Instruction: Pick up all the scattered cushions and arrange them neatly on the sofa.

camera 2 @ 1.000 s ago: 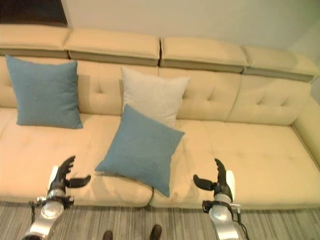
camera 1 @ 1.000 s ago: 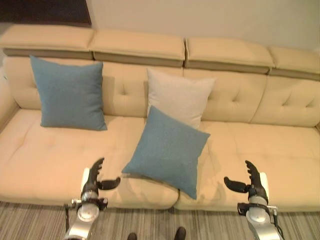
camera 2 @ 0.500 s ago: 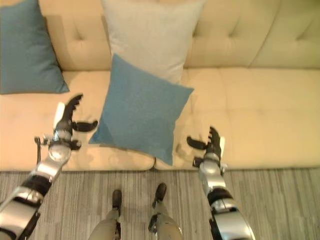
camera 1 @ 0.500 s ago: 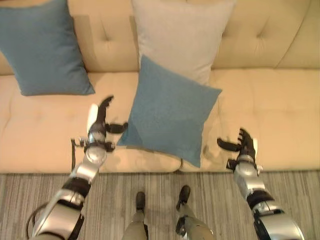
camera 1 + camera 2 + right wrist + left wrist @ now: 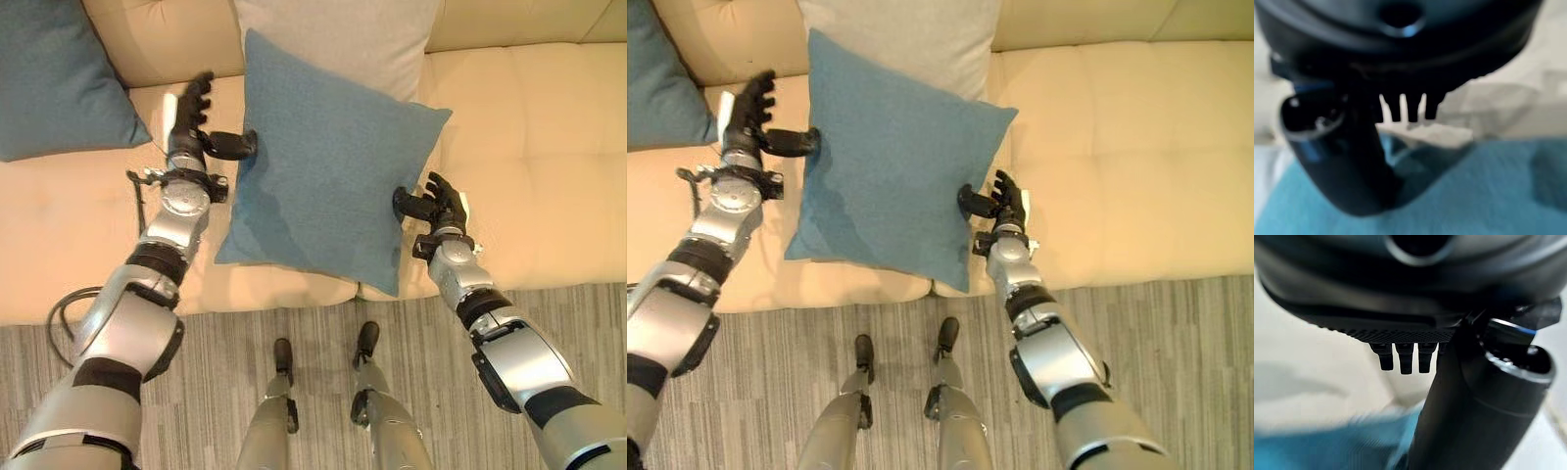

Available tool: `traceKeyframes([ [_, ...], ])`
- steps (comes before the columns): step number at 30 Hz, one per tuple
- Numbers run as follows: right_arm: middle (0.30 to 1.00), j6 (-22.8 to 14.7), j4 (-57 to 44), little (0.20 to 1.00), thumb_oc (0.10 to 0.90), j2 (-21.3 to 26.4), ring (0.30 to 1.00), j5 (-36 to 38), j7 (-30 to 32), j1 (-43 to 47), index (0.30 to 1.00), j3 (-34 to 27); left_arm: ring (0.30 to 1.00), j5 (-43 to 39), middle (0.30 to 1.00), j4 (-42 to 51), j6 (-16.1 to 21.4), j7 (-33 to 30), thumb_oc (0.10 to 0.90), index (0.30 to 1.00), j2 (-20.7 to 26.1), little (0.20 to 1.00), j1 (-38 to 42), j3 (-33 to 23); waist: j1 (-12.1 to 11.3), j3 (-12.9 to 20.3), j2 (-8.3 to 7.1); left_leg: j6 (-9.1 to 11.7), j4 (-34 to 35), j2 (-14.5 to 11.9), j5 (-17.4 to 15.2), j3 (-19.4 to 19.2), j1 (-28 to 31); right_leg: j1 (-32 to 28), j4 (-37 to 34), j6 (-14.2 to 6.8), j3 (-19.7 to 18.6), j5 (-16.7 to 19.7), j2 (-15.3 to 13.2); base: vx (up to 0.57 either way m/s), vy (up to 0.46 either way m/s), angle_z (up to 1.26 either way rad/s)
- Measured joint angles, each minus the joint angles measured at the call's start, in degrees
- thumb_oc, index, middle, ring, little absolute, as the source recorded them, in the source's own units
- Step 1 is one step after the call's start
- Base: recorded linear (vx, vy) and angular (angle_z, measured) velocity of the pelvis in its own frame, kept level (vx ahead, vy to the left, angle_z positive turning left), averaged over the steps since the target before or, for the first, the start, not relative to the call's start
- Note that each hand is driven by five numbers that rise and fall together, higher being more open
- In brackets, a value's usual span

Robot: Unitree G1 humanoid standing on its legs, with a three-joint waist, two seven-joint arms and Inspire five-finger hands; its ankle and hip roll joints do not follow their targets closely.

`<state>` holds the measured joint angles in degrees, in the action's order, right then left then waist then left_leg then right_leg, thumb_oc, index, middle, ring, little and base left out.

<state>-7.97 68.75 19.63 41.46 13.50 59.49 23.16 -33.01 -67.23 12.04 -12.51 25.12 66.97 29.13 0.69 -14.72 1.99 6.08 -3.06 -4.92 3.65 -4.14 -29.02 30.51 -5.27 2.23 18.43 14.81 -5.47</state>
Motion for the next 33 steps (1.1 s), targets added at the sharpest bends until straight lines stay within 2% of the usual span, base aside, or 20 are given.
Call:
traceKeyframes([
  [3, 0.900, 1.0, 0.6, 0.900, 0.800, -1.0, 0.900, 1.9, -1.4, 1.9, 0.900, 0.2, 0.900, -3.3, 0.900, -1.8, -0.8, 3.1, 0.800, 0.900, -2.9, 0.900, 0.1, 0.1, 0.0, 0.0, 0.00, -0.3, 1.5, 0.1, 0.2, 0.0, -0.2, 1.0, 0.0, -0.1, -0.1, 0.1, 0.0, 0.05, 0.027, -0.01],
  [10, 0.900, 1.1, 0.9, 0.900, 0.800, -1.6, 0.900, 6.8, -3.4, 3.2, 0.900, 1.1, 0.900, -10.8, 0.900, -3.9, -1.3, 6.1, 0.800, 0.900, -4.1, 0.900, 1.4, -3.1, 0.0, 0.1, -0.06, -0.3, 2.3, 0.1, 0.9, -0.4, -1.2, 2.6, 0.0, -0.4, -1.2, 0.1, 0.1, 0.04, 0.001, -0.04],
  [11, 0.592, 1.0, 0.5, 0.592, 0.595, -1.7, 0.592, 7.4, -3.4, 3.2, 0.592, 1.2, 0.771, -12.2, 0.771, -3.9, -1.3, 6.4, 0.714, 0.771, -4.3, 0.771, 1.4, -3.6, 0.0, 0.1, -0.07, -0.3, 2.3, 0.1, 0.9, -0.5, -1.5, 2.9, 0.0, -0.5, -1.3, 0.1, 0.1, 0.02, -0.005, -0.04],
  [12, 0.444, 0.7, 0.4, 0.444, 0.496, -2.1, 0.444, 8.2, -3.6, 3.3, 0.444, 1.2, 0.596, -13.9, 0.596, -3.9, -1.4, 7.3, 0.598, 0.596, -4.6, 0.596, 1.4, -4.6, 0.1, 0.1, -0.07, -0.3, 2.2, 0.1, 1.0, -0.6, -1.8, 3.4, 0.0, -0.5, -1.4, 0.2, 0.1, 0.02, -0.001, -0.03],
  [13, 0.300, 0.7, 0.2, 0.300, 0.400, -2.2, 0.300, 9.0, -3.7, 3.3, 0.300, 1.2, 0.552, -15.0, 0.552, -3.8, -1.5, 7.8, 0.568, 0.552, -4.7, 0.552, 1.4, -4.7, 0.0, 0.1, -0.06, -0.3, 1.9, 0.1, 1.0, -0.7, -2.3, 3.8, 0.0, -0.5, -1.4, 0.2, 0.1, 0.01, 0.002, -0.03],
  [14, 0.300, 0.7, 0.2, 0.300, 0.400, -2.2, 0.300, 9.2, -3.9, 3.3, 0.300, 1.2, 0.300, -15.4, 0.300, -3.8, -1.5, 8.1, 0.400, 0.300, -4.7, 0.300, 1.4, -4.6, 0.0, 0.1, -0.06, -0.3, 1.8, 0.1, 1.0, -0.8, -2.5, 4.0, 0.0, -0.4, -1.5, 0.3, 0.1, 0.00, 0.000, 0.00],
  [20, 0.300, -0.1, 0.1, 0.300, 0.400, -1.7, 0.300, 11.6, -4.3, 2.7, 0.300, 1.0, 0.300, -17.1, 0.300, -2.1, -1.6, 8.2, 0.400, 0.300, -4.3, 0.300, 0.5, -4.6, -0.1, 0.1, -0.02, -0.3, 1.2, 0.2, 1.0, -1.2, -3.0, 4.2, 0.0, -0.2, -1.4, 0.5, 0.1, -0.04, -0.001, 0.00],
  [25, 0.300, -0.2, -0.4, 0.300, 0.400, -0.3, 0.300, 11.6, -4.6, -0.9, 0.300, -1.4, 0.300, -17.8, 0.300, 4.0, -1.7, 8.3, 0.400, 0.300, -3.1, 0.300, -3.9, -3.2, -0.7, 0.1, 0.03, -0.3, 1.3, 0.2, 1.0, -1.4, -1.4, 2.7, 0.0, -0.2, -1.5, 0.5, -0.1, 0.01, -0.005, -0.01],
  [27, 0.300, -0.2, -2.5, 0.300, 0.400, -0.2, 0.300, 11.5, -4.6, -5.3, 0.300, -3.6, 0.300, -16.5, 0.300, 10.0, -2.0, 8.2, 0.400, 0.300, -3.5, 0.300, -9.5, -2.2, -1.3, -0.2, 0.67, -0.3, 1.8, 0.1, 1.0, -1.7, 1.9, -0.3, 0.0, -0.2, -1.5, 0.5, 0.0, 0.03, -0.026, -0.03],
  [30, 0.300, -0.2, -3.3, 0.300, 0.400, 0.6, 0.300, 11.0, -4.2, -11.4, 0.300, -4.6, 0.300, -14.0, 0.300, 15.3, -2.3, 8.2, 0.400, 0.300, -5.0, 0.300, -18.1, -2.1, -1.5, -0.8, 2.69, -0.3, 5.1, 0.0, 1.0, -1.8, 8.7, -5.3, 0.0, -0.2, -1.5, 0.4, 0.3, 0.02, -0.047, -0.10],
  [33, 0.300, -0.1, -9.6, 0.300, 0.400, 1.2, 0.300, 8.9, -2.8, -18.6, 0.300, -6.4, 0.300, -14.0, 0.300, 22.5, -2.8, 7.3, 0.400, 0.300, -5.8, 0.300, -26.2, -2.6, -1.1, -0.7, 3.12, -0.9, 8.1, 0.4, 1.6, -1.9, 12.6, -7.6, 0.0, -0.9, -1.5, -0.1, 0.0, 0.05, -0.073, -0.05],
])
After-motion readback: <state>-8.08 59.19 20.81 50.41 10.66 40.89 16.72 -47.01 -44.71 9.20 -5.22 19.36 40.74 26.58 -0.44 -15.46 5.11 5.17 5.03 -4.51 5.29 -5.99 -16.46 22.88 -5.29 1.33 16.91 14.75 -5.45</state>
